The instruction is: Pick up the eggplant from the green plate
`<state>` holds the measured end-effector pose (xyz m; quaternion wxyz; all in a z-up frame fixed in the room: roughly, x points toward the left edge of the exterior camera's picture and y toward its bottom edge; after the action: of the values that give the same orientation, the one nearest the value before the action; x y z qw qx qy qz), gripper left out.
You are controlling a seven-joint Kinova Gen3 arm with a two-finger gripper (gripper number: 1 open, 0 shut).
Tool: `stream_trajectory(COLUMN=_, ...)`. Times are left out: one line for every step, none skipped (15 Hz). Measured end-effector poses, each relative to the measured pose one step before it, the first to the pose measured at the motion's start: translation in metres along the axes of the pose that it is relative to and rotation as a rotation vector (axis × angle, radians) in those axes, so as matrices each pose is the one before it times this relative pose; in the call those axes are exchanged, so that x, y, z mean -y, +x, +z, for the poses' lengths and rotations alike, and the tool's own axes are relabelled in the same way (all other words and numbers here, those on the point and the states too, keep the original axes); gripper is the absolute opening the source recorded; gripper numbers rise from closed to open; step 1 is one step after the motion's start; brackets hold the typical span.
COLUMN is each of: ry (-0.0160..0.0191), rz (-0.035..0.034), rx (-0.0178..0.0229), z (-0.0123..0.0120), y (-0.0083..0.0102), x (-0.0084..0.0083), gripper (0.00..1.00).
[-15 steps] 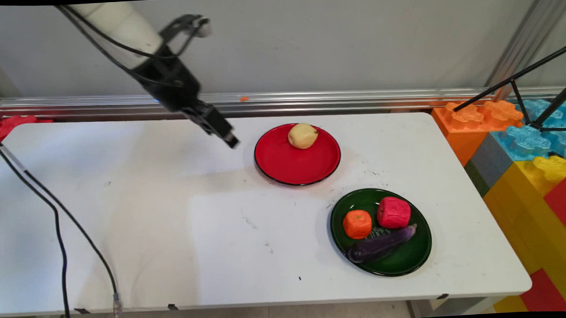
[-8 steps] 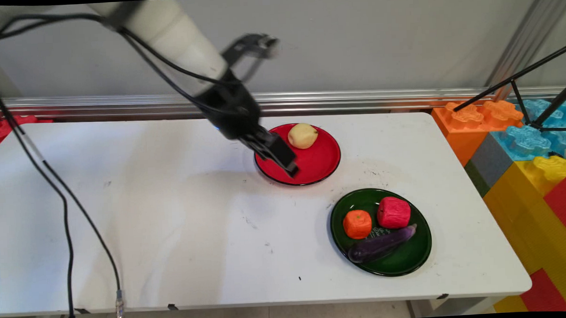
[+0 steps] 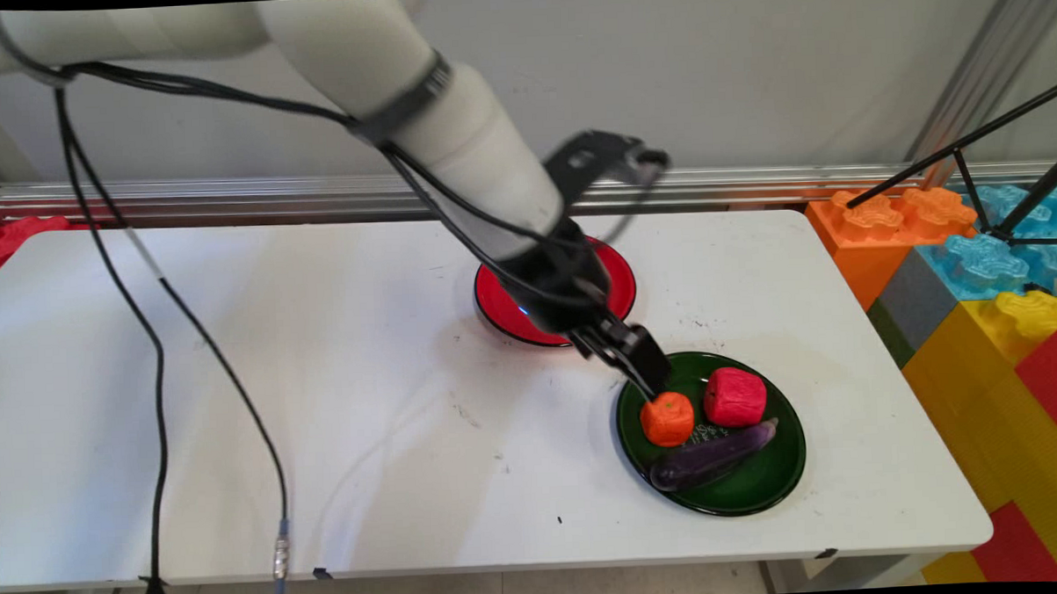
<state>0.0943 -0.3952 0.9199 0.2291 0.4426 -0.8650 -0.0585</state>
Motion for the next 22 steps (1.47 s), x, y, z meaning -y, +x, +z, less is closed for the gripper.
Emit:
stream_trajectory(ry=0.00511, rz=0.00110, rx=0.00126, z=0.01027, y=0.00220, x=-0.00806, gripper=1.00)
stream_trajectory(ry=0.00496, rz=0.00197, rx=0.00154, z=0.01030, y=0.00214, x=-0.00703, gripper=1.00)
stream_trajectory(ry=0.00407, rz=0.00304, rx=0.00136, z=0.00845, y=0.00183, x=-0.00532, gripper=1.00)
stream_trajectory(ry=0.00504, rz=0.00502, rx=0.00228, z=0.01030, y=0.00215, x=-0.00523, gripper=1.00)
stream_trajectory(ry=0.00537, rz=0.00581, rx=0.00261, z=0.00981, y=0.00219, x=-0.00412, gripper=1.00)
stream_trajectory(ry=0.00503, rz=0.00528, rx=0.00279, z=0.00833, y=0.00189, x=-0.00309, gripper=1.00)
stream_trajectory(ry=0.00473, rz=0.00654, rx=0.00356, z=0.00988, y=0.00234, x=-0.00319, gripper=1.00)
stream_trajectory(ry=0.00369, rz=0.00523, rx=0.00353, z=0.00899, y=0.00219, x=-0.00255, gripper=1.00)
stream_trajectory(ry=0.00280, rz=0.00471, rx=0.00316, z=0.00773, y=0.00196, x=-0.00204, gripper=1.00)
stream_trajectory(ry=0.00409, rz=0.00503, rx=0.00507, z=0.01013, y=0.00236, x=-0.00198, gripper=1.00)
stream_trajectory(ry=0.00228, rz=0.00275, rx=0.00486, z=0.00703, y=0.00129, x=-0.00112, gripper=1.00)
stream_trajectory(ry=0.00176, rz=0.00243, rx=0.00483, z=0.00678, y=0.00110, x=-0.00106, gripper=1.00)
stream_trajectory(ry=0.00081, rz=0.00303, rx=0.00626, z=0.00754, y=0.00093, x=-0.00137, gripper=1.00)
stream_trajectory(ry=0.00108, rz=0.00230, rx=0.00564, z=0.00690, y=0.00060, x=-0.00099, gripper=1.00)
stream_trajectory(ry=0.00116, rz=0.00175, rx=0.00414, z=0.00530, y=0.00040, x=-0.00065, gripper=1.00)
stream_trajectory(ry=0.00060, rz=0.00100, rx=0.00289, z=0.00349, y=0.00014, x=-0.00040, gripper=1.00)
stream_trajectory(ry=0.00101, rz=0.00146, rx=0.00387, z=0.00476, y=0.00017, x=-0.00046, gripper=1.00)
stream_trajectory(ry=0.00129, rz=0.00244, rx=0.00398, z=0.00512, y=0.00021, x=-0.00044, gripper=1.00)
stream_trajectory(ry=0.00228, rz=0.00265, rx=0.00392, z=0.00520, y=0.00013, x=-0.00019, gripper=1.00)
stream_trajectory(ry=0.00237, rz=0.00205, rx=0.00254, z=0.00363, y=0.00015, x=0.00007, gripper=1.00)
stream_trajectory(ry=0.00253, rz=0.00234, rx=0.00222, z=0.00317, y=0.00008, x=0.00007, gripper=1.00)
stream_trajectory(ry=0.00227, rz=0.00320, rx=0.00247, z=0.00344, y=0.00004, x=0.00008, gripper=1.00)
